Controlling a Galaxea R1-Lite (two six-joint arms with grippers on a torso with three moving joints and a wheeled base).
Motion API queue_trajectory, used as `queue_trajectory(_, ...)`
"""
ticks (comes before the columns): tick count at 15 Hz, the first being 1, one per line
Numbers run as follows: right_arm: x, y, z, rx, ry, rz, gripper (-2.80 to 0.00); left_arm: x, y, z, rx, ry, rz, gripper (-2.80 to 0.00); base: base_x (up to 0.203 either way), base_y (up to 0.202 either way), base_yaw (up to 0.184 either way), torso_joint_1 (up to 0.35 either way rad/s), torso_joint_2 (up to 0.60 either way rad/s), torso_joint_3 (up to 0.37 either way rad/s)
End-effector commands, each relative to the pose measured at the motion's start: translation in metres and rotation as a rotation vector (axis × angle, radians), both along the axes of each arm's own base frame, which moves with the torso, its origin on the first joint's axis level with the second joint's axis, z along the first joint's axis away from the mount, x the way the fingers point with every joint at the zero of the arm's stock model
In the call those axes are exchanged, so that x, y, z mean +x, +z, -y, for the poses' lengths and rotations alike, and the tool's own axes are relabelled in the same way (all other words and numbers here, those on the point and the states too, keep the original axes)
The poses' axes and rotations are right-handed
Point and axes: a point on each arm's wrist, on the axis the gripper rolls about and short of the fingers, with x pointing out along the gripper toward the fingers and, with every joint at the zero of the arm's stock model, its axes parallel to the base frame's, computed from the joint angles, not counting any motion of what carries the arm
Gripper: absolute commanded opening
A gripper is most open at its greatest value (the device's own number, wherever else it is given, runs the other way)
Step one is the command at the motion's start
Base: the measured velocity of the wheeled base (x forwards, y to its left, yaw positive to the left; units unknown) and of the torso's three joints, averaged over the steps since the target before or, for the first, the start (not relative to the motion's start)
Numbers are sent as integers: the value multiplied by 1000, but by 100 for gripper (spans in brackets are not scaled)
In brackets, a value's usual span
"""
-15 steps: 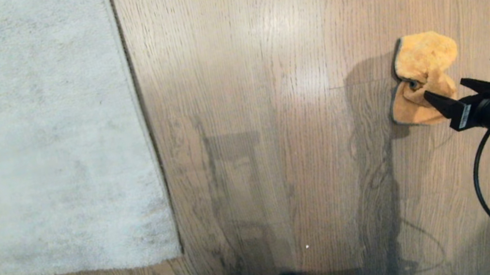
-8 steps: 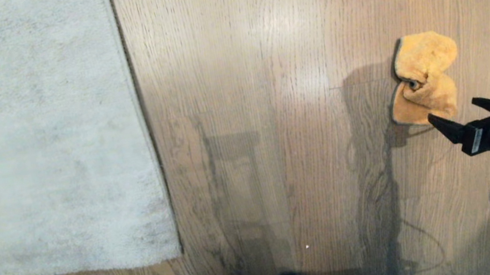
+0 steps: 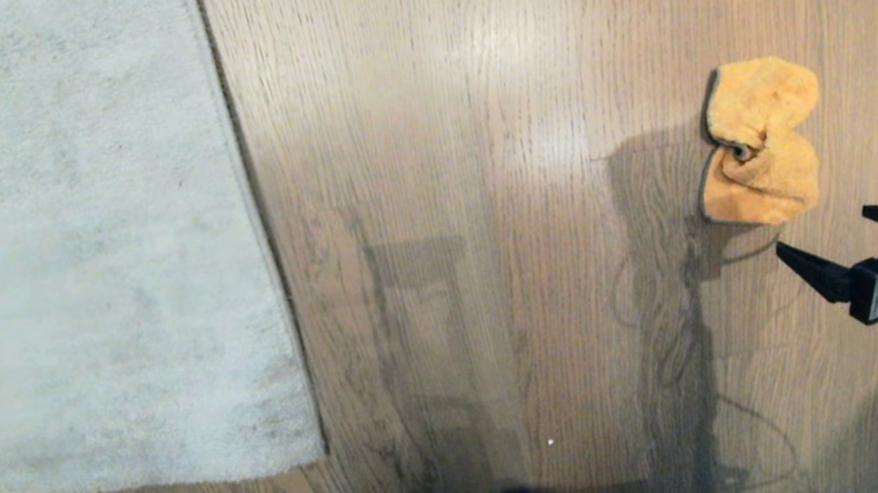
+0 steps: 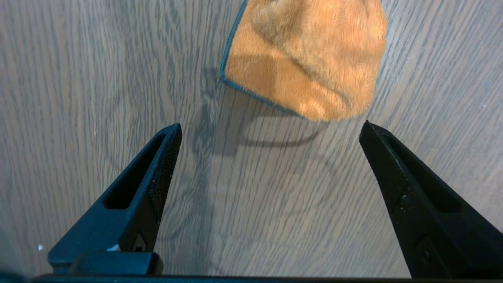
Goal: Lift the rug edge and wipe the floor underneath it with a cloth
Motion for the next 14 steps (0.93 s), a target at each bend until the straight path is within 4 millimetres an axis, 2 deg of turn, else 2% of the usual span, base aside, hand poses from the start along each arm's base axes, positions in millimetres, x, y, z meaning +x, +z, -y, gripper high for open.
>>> queue_trajectory(1, -8, 2, 0, -1, 1, 19, 0, 0, 0, 0, 0, 0, 1, -280, 0, 0, 0, 0, 0, 0)
queue_trajectory(8, -26, -3, -1, -4, 6, 15, 0, 0, 0, 0, 0, 0, 1, -280, 0, 0, 0, 0, 0, 0)
queue_trajectory(9, -27, -4, -1, -4, 7, 12, -280, 0, 0, 0, 0, 0, 0, -280, 0, 0, 0, 0, 0, 0)
queue_trajectory(14, -28, -6, -5, -4, 29, 5, -280, 0, 0, 0, 0, 0, 0, -280, 0, 0, 0, 0, 0, 0)
